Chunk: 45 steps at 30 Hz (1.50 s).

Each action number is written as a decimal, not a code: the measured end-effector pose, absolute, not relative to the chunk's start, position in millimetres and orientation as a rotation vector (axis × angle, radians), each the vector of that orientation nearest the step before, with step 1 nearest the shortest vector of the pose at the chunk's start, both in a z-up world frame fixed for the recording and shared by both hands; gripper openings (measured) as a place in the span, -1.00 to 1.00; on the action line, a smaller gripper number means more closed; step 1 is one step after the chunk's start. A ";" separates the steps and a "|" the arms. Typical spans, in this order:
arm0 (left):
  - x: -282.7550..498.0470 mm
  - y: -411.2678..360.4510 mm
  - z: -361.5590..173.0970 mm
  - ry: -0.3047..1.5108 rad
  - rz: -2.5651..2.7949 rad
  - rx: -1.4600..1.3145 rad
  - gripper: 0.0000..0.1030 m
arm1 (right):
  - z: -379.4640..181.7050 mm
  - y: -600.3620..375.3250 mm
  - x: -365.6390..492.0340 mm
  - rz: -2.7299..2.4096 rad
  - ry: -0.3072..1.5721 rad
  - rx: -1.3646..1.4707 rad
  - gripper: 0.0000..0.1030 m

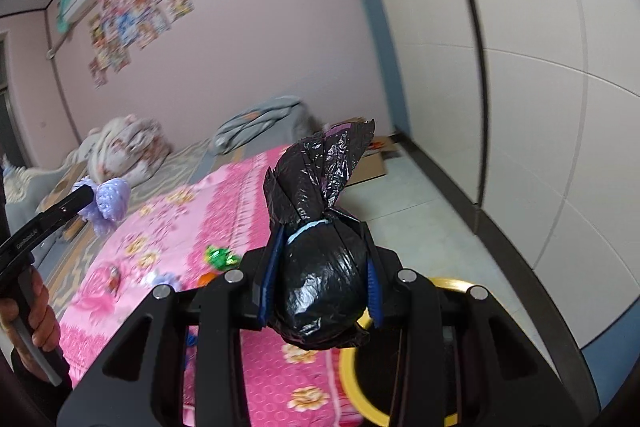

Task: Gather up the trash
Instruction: 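Carry both items over the yellow bin and open both tools to drop them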

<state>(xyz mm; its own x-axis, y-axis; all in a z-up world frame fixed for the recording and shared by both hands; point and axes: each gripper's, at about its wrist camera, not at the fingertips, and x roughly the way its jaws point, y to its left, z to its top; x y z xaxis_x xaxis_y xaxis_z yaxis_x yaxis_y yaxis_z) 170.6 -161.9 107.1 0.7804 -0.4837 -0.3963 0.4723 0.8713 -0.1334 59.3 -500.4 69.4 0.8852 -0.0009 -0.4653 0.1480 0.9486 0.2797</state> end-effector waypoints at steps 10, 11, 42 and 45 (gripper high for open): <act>189.5 -243.0 69.1 0.504 -0.636 -0.017 -0.53 | 38.5 -561.9 57.8 -0.220 0.513 0.342 -0.34; 192.0 -253.0 59.5 0.521 -0.647 -0.008 -0.53 | 30.4 -565.6 58.7 -0.228 0.527 0.348 -0.34; 206.1 -387.4 -119.2 0.880 -0.836 0.113 -0.47 | -121.3 -615.5 69.9 -0.348 0.759 0.492 -0.23; 206.0 -387.8 -119.5 0.885 -0.843 0.110 -0.31 | -119.2 -616.5 67.6 -0.354 0.748 0.486 -0.17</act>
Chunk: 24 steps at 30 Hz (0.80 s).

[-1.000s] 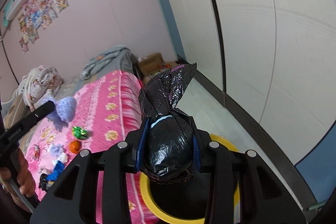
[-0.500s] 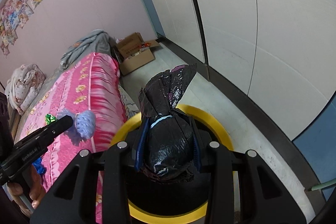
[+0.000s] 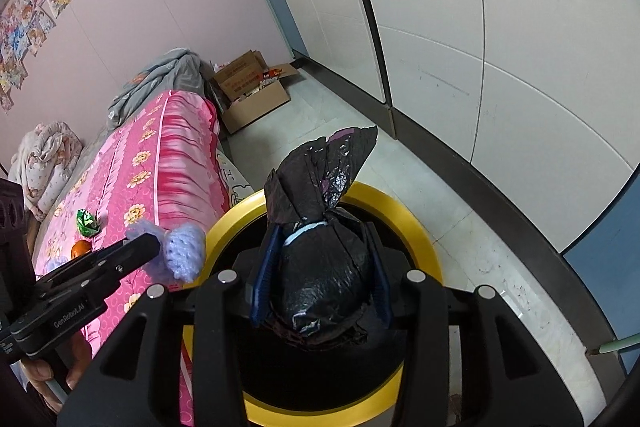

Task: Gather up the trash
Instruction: 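Carry both items over the yellow bin and open both tools to drop them, then move both tools back over the bed toward the orange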

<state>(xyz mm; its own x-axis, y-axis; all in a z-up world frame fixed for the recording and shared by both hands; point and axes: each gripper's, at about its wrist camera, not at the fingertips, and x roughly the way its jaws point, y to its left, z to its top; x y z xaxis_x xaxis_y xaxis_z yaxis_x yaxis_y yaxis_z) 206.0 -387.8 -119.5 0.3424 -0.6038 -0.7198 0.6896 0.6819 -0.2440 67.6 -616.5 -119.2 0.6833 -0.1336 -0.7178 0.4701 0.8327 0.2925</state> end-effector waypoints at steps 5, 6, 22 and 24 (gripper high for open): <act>209.4 -384.4 -121.4 0.886 -0.841 0.095 0.03 | -115.3 -616.4 63.4 -0.375 0.736 0.477 -0.06; 209.1 -383.4 -120.8 0.886 -0.840 0.093 0.08 | -114.6 -616.5 62.5 -0.381 0.734 0.477 -0.05; 198.4 -325.6 -79.5 0.779 -0.746 0.089 0.65 | -93.4 -596.4 50.7 -0.360 0.705 0.465 0.18; 197.2 -310.3 -72.3 0.762 -0.723 0.085 0.67 | -87.7 -589.4 49.8 -0.348 0.696 0.457 0.20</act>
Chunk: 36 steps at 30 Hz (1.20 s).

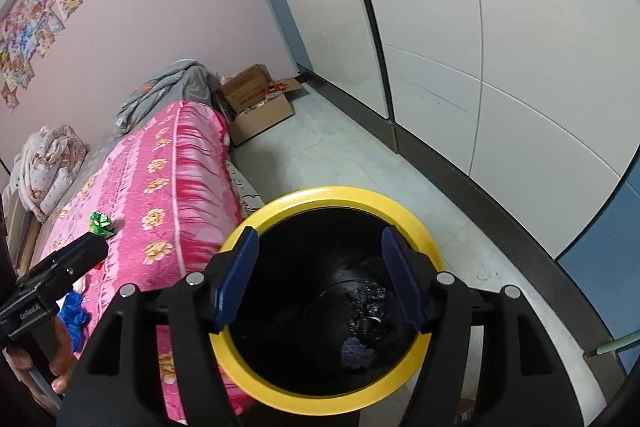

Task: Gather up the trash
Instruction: 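Move both tools back over the bed toward the orange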

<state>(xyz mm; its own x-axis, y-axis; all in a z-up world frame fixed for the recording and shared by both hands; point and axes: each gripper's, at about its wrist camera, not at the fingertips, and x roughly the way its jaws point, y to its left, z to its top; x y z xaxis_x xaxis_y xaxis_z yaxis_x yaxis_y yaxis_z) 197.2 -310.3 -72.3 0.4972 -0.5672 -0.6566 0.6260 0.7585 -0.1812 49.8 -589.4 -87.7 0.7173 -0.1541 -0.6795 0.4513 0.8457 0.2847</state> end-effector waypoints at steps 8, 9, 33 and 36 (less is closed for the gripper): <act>191.7 -248.0 -42.6 0.699 -0.628 0.068 0.72 | -59.3 -550.1 53.2 -0.271 0.668 0.402 0.29; 190.9 -240.6 -39.4 0.692 -0.616 0.071 0.72 | -55.5 -543.6 53.9 -0.254 0.664 0.395 0.30; 193.4 -27.1 -5.8 0.648 -0.282 0.076 0.73 | -8.0 -384.2 117.3 0.043 0.667 0.238 0.32; 194.0 0.3 -9.6 0.658 -0.253 0.065 0.73 | -9.1 -366.1 131.8 0.072 0.679 0.218 0.32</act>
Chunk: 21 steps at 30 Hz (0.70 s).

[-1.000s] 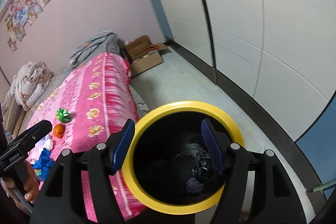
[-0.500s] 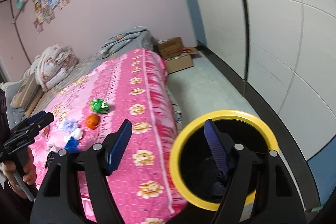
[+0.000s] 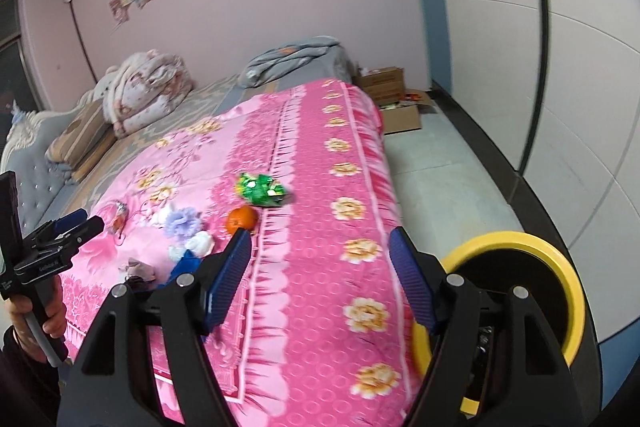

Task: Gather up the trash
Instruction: 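Move both tools back over the bed toward the orange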

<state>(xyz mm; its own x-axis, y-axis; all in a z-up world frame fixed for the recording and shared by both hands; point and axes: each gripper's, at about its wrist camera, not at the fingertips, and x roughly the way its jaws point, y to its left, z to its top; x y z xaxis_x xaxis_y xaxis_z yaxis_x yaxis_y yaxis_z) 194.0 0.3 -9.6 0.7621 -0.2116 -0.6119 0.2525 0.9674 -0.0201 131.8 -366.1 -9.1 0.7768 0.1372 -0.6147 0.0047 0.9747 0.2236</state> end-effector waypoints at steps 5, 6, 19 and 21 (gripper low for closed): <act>198.3 41.1 -13.8 0.670 -0.221 0.031 0.73 | -12.1 -332.3 161.5 0.110 0.707 0.189 0.32; 199.2 47.0 -14.9 0.672 -0.211 0.032 0.73 | -13.9 -327.5 165.7 0.115 0.712 0.185 0.31; 217.2 89.0 -74.0 0.787 -0.207 0.027 0.73 | -57.7 -273.1 236.0 0.147 0.831 0.149 0.31; 219.5 87.2 -81.7 0.801 -0.218 0.037 0.73 | -66.3 -267.4 244.1 0.152 0.852 0.145 0.31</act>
<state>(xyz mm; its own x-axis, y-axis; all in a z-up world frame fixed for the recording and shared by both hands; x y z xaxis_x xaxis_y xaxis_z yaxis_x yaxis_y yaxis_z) 219.5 87.2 -81.7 0.6749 -0.1797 -0.7157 0.2075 0.9770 -0.0496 244.1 -267.4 -66.3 0.6488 0.1913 -0.7365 -0.0753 0.9793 0.1880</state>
